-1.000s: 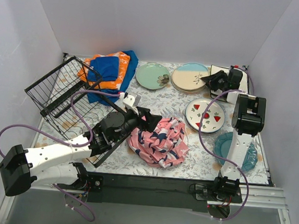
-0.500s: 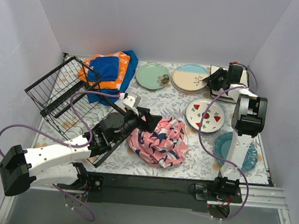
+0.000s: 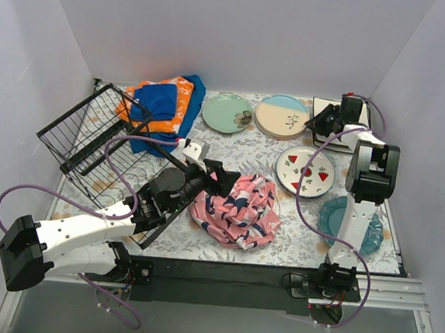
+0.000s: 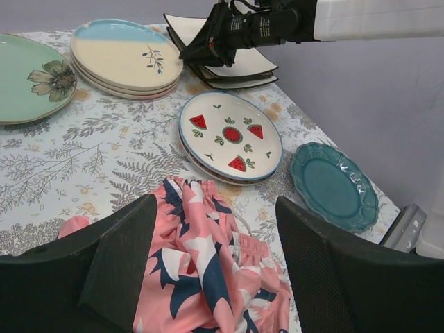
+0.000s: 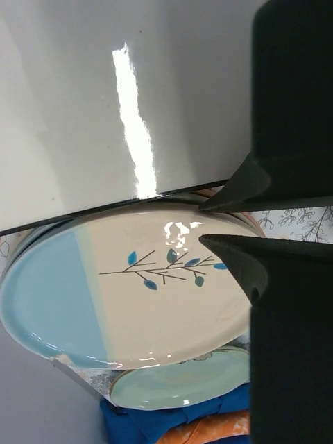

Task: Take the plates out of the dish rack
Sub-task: Reset both arms

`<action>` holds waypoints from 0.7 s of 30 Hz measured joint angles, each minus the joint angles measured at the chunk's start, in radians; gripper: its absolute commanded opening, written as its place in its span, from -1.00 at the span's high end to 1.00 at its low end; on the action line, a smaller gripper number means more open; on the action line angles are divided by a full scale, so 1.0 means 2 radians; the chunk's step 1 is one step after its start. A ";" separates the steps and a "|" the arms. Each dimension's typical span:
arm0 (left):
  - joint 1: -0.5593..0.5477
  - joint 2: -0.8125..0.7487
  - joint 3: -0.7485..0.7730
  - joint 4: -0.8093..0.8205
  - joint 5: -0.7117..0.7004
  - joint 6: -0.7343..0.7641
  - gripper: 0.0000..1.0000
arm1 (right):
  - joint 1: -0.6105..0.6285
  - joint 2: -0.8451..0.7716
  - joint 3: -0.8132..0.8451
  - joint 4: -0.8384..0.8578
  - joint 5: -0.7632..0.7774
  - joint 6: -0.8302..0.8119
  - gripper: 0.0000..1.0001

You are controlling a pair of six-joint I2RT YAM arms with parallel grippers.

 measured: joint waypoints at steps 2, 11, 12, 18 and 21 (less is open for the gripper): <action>0.000 0.000 0.000 0.000 0.000 0.000 -0.36 | 0.000 -0.002 0.000 -0.002 0.000 -0.002 0.54; -0.001 0.029 0.000 0.002 -0.001 -0.005 -0.36 | 0.023 -0.080 -0.017 -0.073 0.032 -0.043 0.10; -0.001 0.034 0.000 0.002 -0.003 -0.007 -0.36 | 0.026 -0.102 -0.030 -0.076 0.038 -0.049 -0.11; -0.002 0.044 0.001 -0.004 -0.016 -0.013 -0.37 | 0.065 -0.272 -0.146 -0.091 0.087 -0.092 -0.97; -0.002 0.043 0.005 -0.011 -0.021 -0.012 -0.37 | 0.122 -0.372 -0.226 -0.103 0.123 -0.110 -0.97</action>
